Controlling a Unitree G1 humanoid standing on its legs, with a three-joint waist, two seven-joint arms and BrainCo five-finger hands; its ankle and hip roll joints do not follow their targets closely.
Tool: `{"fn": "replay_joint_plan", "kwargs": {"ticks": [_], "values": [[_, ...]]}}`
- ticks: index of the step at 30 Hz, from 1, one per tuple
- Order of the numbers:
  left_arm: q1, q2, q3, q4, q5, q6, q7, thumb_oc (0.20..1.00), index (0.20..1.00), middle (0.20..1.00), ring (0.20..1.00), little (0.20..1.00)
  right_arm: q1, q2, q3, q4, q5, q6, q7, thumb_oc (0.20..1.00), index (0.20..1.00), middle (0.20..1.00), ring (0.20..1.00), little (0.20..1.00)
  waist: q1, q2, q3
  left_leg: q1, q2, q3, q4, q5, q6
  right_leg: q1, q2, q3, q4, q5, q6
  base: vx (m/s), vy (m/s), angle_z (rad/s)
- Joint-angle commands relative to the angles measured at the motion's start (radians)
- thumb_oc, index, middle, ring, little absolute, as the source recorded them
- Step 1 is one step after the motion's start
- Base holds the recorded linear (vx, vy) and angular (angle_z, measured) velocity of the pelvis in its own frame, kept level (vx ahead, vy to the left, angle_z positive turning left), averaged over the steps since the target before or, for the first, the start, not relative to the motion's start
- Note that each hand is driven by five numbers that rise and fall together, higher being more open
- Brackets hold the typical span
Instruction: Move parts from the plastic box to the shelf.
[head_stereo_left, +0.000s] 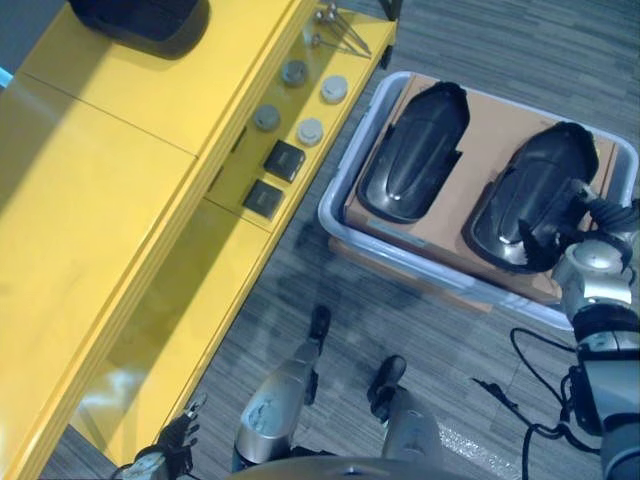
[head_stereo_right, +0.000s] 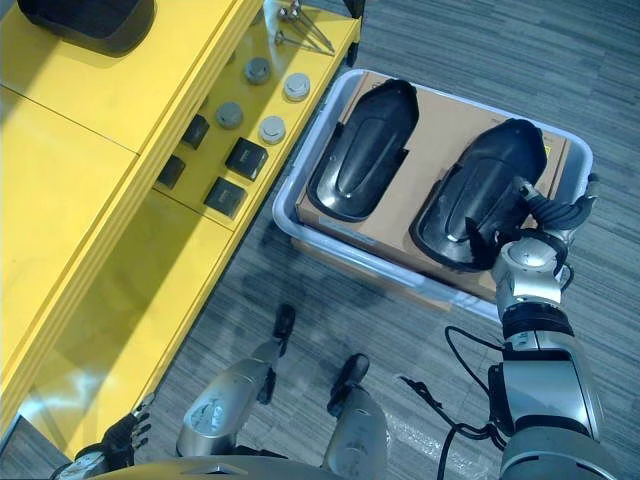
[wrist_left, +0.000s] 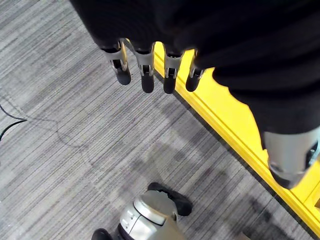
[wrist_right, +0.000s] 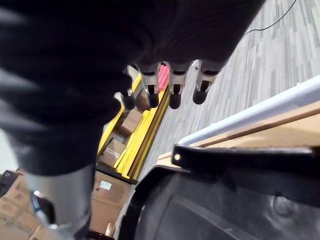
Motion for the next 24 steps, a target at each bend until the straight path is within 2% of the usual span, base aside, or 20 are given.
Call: {"fn": "replay_joint_plan", "kwargs": {"ticks": [1,11,20,21,22,24], "values": [[0.019,0.020,-0.005,0.012,-0.024,-0.003,-0.001,1.000,1.000,1.000,1.000,1.000,0.010,-0.054,0.048,-0.022,-0.019,-0.004,0.012,1.000,1.000,1.000,1.000,1.000,0.005,-0.034,0.015,-0.063,0.020,0.027,0.133,-0.155,-0.030,0.032,-0.034,0.016,-0.195,0.133,0.047,0.00,0.000,0.00],[0.001,0.016,-0.028,0.003,-0.039,0.002,-0.002,1.000,1.000,1.000,1.000,1.000,0.034,-0.001,0.084,0.060,-0.007,0.010,0.054,1.000,1.000,1.000,1.000,1.000,0.004,-0.027,0.038,-0.090,0.015,0.030,0.160,-0.161,-0.029,0.002,-0.042,0.026,-0.178,0.137,0.046,0.00,0.001,0.00],[-0.005,0.022,-0.035,-0.003,-0.053,0.011,-0.003,1.000,1.000,1.000,1.000,1.000,0.033,0.008,0.101,0.097,0.008,0.023,0.079,1.000,1.000,1.000,1.000,1.000,0.005,-0.021,0.049,-0.107,0.010,0.030,0.172,-0.160,-0.026,-0.021,-0.046,0.033,-0.158,0.136,0.047,0.00,0.000,0.00],[-0.007,0.022,-0.037,-0.002,-0.053,0.010,-0.004,1.000,1.000,1.000,1.000,1.000,0.031,0.008,0.102,0.106,0.011,0.020,0.085,0.950,0.950,0.950,0.950,0.950,0.006,-0.021,0.049,-0.108,0.009,0.030,0.172,-0.160,-0.026,-0.022,-0.047,0.034,-0.157,0.137,0.047,0.00,0.000,0.00],[-0.005,0.022,-0.040,-0.004,-0.056,0.004,-0.006,1.000,1.000,1.000,1.000,1.000,0.030,0.011,0.105,0.109,0.005,0.016,0.090,0.200,0.200,0.200,0.200,0.200,0.006,-0.019,0.050,-0.109,0.006,0.030,0.173,-0.160,-0.024,-0.025,-0.048,0.035,-0.154,0.137,0.047,0.00,0.000,0.00],[-0.005,0.022,-0.045,-0.011,-0.062,0.003,-0.002,1.000,1.000,1.000,1.000,1.000,0.030,0.013,0.108,0.104,0.024,0.008,0.088,0.200,0.200,0.200,0.200,0.200,0.004,-0.019,0.052,-0.109,0.006,0.033,0.178,-0.162,-0.024,-0.028,-0.049,0.038,-0.148,0.137,0.048,0.00,0.000,0.00]]}}
